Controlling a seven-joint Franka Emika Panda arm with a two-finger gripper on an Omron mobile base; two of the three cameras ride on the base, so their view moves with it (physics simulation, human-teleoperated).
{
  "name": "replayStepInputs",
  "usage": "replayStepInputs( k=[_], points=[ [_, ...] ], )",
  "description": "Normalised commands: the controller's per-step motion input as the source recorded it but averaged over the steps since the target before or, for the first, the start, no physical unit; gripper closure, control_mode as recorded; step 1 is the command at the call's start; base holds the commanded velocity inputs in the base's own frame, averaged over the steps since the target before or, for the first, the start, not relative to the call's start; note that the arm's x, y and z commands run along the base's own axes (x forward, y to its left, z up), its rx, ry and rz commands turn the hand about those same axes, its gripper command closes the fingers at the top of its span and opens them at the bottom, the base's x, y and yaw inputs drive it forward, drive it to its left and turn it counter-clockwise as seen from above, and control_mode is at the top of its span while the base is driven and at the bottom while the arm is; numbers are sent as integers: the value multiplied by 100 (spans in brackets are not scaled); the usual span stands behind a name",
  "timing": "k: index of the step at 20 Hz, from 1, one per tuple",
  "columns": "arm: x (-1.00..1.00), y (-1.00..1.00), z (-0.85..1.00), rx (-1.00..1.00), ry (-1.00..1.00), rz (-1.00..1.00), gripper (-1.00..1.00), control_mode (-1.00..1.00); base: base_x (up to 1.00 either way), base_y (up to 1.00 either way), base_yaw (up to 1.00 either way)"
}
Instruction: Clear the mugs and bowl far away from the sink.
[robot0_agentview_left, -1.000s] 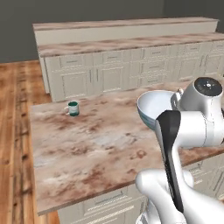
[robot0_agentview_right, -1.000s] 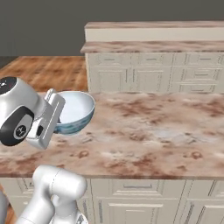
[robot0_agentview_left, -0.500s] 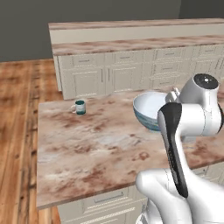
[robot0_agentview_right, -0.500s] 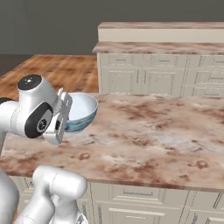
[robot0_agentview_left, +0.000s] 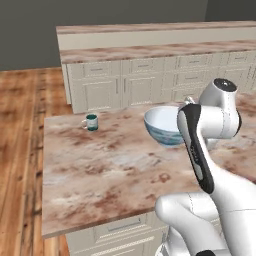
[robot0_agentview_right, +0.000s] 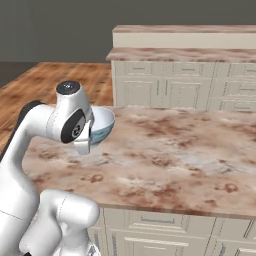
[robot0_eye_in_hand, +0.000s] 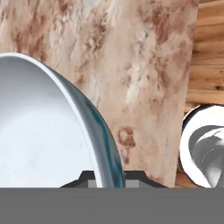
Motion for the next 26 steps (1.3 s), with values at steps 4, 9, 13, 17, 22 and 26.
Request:
replayStepInputs(
  k=[4, 9, 13, 17, 22, 26],
  points=[
    [48, 0, -32, -1, -5, 1, 100, -100, 0, 0, 0],
    [61, 0, -44, -2, -3, 0, 100, -100, 0, 0, 0],
    [67, 0, -42, 0, 0, 1, 100, -100, 0, 0, 0],
    [35, 0, -27, 0, 12, 4, 100, -100, 0, 0, 0],
    [10, 0, -32, 0, 5, 6, 100, -100, 0, 0, 0],
    [15, 0, -36, 0, 0, 6, 100, -100, 0, 0, 0]
  ],
)
